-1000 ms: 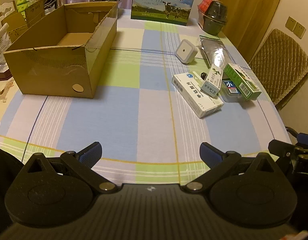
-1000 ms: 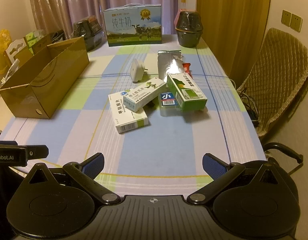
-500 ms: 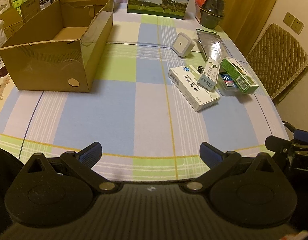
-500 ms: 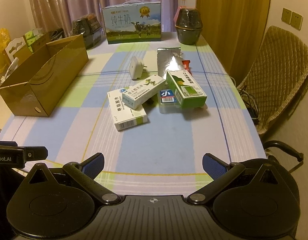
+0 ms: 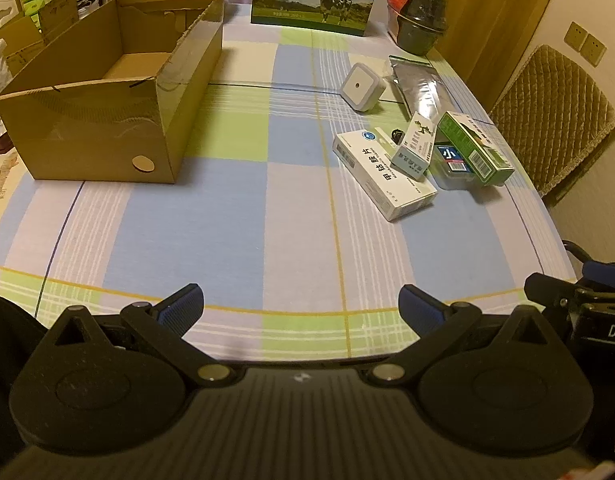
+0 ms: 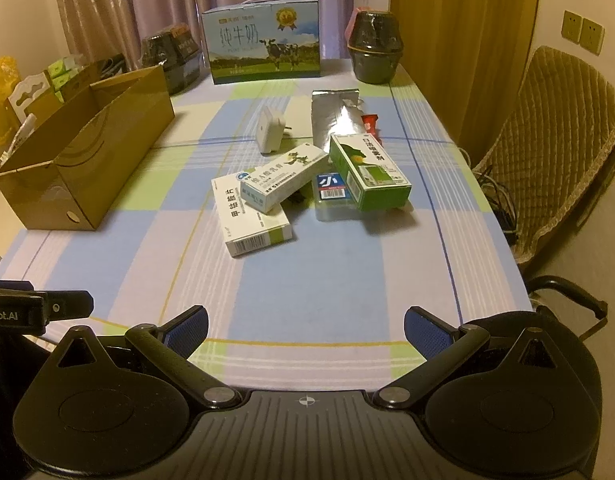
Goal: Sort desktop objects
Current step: 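Move both tools toward the cluster of medicine boxes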
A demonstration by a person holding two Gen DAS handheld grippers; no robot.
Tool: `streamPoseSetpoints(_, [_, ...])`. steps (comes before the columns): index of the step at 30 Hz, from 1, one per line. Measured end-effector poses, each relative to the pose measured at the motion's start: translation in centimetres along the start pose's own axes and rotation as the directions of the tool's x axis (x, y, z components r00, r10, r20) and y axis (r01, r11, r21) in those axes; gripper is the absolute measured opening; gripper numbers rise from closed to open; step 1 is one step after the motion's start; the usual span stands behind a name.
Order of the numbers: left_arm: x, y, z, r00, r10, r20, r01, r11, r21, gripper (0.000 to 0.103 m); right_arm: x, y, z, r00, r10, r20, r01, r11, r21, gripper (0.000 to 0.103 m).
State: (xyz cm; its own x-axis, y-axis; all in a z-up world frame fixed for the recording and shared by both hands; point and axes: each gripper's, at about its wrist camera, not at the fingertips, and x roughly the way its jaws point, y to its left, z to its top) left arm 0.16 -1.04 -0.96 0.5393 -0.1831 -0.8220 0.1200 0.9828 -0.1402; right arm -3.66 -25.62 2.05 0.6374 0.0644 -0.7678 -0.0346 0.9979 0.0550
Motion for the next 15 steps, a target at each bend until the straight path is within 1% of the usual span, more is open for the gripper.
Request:
streamPoseSetpoints(9, [0.04, -0.03, -0.03, 1.0, 0.0, -0.002, 0.0, 1.0, 0.007, 0.102, 0.17, -0.17, 0.02, 1.0, 0.001, -0.008, -0.001, 1.0, -0.001, 0.101])
streamPoseSetpoints(13, [0.12, -0.16, -0.05, 1.0, 0.002, -0.002, -0.002, 1.0, 0.018, 0.102, -0.07, -0.05, 0.12, 1.0, -0.029, 0.011, 0.029, 0.999, -0.02, 0.101])
streamPoseSetpoints(15, [0.12, -0.39, -0.03, 1.0, 0.003, 0.004, -0.003, 0.999, 0.036, 0.102, -0.02, -0.1, 0.29, 1.0, -0.022, 0.015, 0.023, 0.999, -0.023, 0.101])
